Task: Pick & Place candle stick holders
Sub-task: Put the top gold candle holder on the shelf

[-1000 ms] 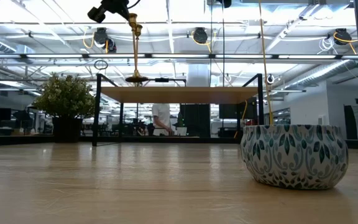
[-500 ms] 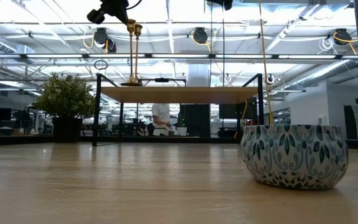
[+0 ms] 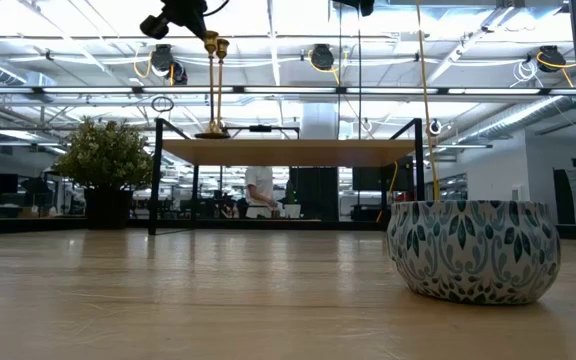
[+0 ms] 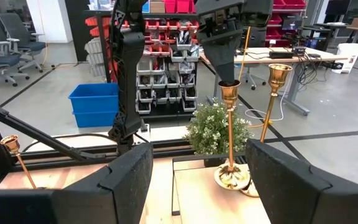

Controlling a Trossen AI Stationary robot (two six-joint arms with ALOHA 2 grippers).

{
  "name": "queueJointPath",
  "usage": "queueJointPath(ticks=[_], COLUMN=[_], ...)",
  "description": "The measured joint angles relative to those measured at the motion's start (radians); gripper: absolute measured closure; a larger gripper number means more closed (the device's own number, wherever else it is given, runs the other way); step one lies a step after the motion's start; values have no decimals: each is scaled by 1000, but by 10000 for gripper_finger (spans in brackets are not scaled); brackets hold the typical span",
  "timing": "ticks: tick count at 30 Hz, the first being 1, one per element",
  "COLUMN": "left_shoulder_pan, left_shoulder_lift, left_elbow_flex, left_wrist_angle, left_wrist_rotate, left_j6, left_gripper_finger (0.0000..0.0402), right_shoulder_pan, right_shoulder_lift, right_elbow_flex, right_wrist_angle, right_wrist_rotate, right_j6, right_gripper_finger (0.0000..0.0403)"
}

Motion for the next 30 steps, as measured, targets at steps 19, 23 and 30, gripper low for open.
queueJointPath(ticks=[19, 23, 30], left_shoulder_pan=[-19, -33, -64], left_shoulder_lift=[0, 0, -6], left_elbow_flex=[-1, -1, -2], left_wrist_angle=[0, 0, 0], left_wrist_rotate=[24, 21, -6], left_j6=[-10, -10, -17], left_gripper_finger=[402, 402, 402], right_shoulder_pan=[0, 0, 0], right_shoulder_lift=[0, 0, 0], right_elbow_flex=[0, 0, 0], right_wrist_angle=[0, 0, -22], right_wrist_rotate=[0, 0, 0], right_j6=[0, 0, 0], right_gripper_finger=[154, 154, 154])
